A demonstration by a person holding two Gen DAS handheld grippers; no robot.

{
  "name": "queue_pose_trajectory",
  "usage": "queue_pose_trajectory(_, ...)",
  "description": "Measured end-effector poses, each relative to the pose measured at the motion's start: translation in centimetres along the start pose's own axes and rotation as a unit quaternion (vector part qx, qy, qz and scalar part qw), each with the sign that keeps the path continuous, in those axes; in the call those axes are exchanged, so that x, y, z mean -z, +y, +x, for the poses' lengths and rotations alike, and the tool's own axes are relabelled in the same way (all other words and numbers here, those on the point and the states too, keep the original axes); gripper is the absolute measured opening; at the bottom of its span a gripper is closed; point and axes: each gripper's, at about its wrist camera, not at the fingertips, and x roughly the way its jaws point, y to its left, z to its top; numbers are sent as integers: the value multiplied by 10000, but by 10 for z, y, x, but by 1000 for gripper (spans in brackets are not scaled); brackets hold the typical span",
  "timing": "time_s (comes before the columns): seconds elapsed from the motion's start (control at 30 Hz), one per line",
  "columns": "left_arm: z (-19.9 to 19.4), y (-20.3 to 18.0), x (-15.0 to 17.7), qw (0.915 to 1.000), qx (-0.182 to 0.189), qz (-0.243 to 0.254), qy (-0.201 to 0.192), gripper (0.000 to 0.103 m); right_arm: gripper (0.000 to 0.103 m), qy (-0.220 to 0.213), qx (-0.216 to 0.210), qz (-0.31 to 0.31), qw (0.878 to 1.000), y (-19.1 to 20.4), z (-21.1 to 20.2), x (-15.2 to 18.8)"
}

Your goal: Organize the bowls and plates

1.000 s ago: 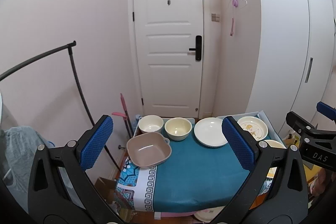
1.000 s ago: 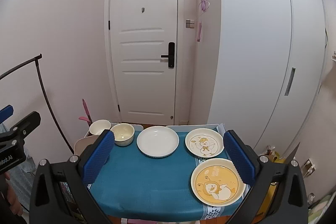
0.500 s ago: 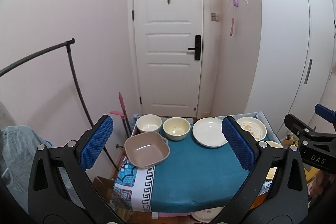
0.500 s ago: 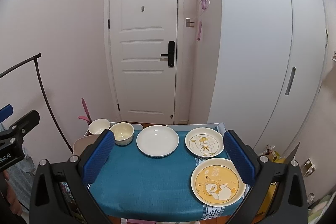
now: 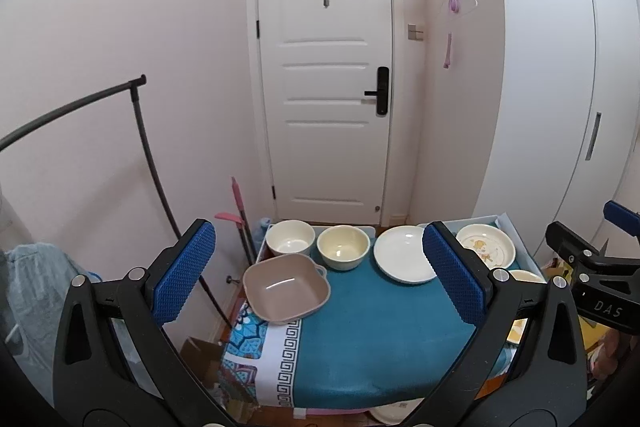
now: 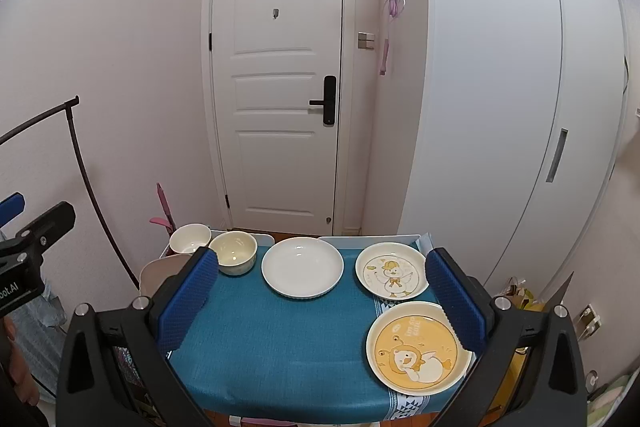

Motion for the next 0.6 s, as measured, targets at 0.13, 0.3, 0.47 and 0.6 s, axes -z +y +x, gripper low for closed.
queue_pose_trajectory(0.13,-1,-3,-2,9999,-60,94,-118,103,103,-3,-3,-7,10000,1,1,0)
queue_pose_trajectory(0.3,0,1,-4,9995,-120,67,-301,103,103,-20,-42,-2,10000,4,3,0)
queue_pose_trajectory(0.47,20,-5,-4,9997,-44,208,-122,103,103,120,-134,47,9998,4,16,4)
queue_pose_trajectory(0.6,51,-20,-2,9977,416,488,228,103,103,265,9,145,9995,-7,33,11)
